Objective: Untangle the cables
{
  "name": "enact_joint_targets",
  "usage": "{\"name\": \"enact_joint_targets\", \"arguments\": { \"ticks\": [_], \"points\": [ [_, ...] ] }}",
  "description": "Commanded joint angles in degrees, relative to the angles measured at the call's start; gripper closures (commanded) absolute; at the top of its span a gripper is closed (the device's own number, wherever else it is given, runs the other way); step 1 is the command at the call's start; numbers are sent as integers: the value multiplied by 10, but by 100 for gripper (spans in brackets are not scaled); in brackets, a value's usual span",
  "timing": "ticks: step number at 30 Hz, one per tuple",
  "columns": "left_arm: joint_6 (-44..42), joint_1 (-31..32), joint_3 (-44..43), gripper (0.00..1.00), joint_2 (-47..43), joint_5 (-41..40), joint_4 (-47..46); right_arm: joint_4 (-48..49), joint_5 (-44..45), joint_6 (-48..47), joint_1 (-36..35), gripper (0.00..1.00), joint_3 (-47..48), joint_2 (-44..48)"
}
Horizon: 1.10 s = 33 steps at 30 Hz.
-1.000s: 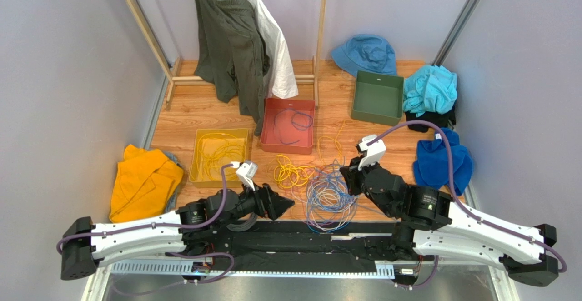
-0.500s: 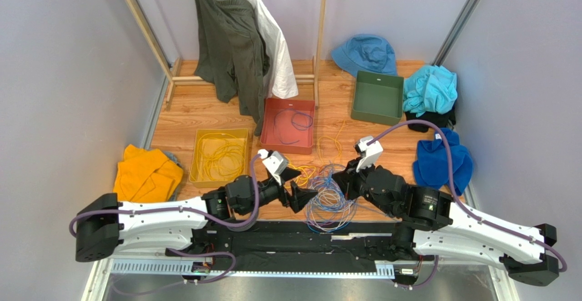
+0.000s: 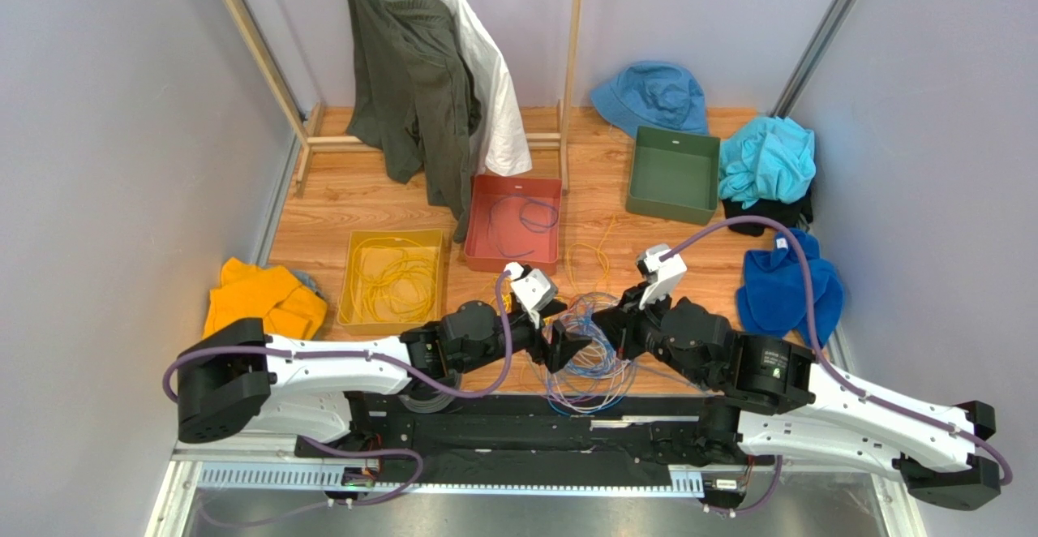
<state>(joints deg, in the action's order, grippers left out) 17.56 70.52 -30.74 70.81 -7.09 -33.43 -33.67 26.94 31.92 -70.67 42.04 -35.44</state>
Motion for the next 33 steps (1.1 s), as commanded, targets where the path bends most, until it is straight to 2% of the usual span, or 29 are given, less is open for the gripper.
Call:
{"name": "enact_joint_targets", "arguments": {
  "ticks": [1,6,9,13,17,20,24,25,28,33],
  "points": [
    [4,1,-16,19,-15,-4,-1,4,14,-1,-3,100,23,8],
    [41,2,28,24,-66,-16,5,26,34,-48,-3,100,61,-5],
    [89,1,52,19,-94,-31,42,29,56,-100,-3,100,133,-43],
    [161,2,133,15,-141,-42,28,37,81,-178,11,100,228,-110],
    [227,2,225,15,-221,-49,22,41,36,-209,66,100,334,-184],
    [236,2,252,14,-291,-56,47,38,3,-212,79,100,376,-209],
    [207,2,245,7,-387,-82,93,30,-28,-188,79,100,391,-210],
    [196,2,241,1,-423,-87,99,28,-32,-177,78,100,387,-207],
    [124,2,220,1,-473,-103,105,26,-43,-161,78,100,370,-192],
    [24,2,167,1,-456,-91,70,16,-73,-130,78,100,358,-174]
  ]
}}
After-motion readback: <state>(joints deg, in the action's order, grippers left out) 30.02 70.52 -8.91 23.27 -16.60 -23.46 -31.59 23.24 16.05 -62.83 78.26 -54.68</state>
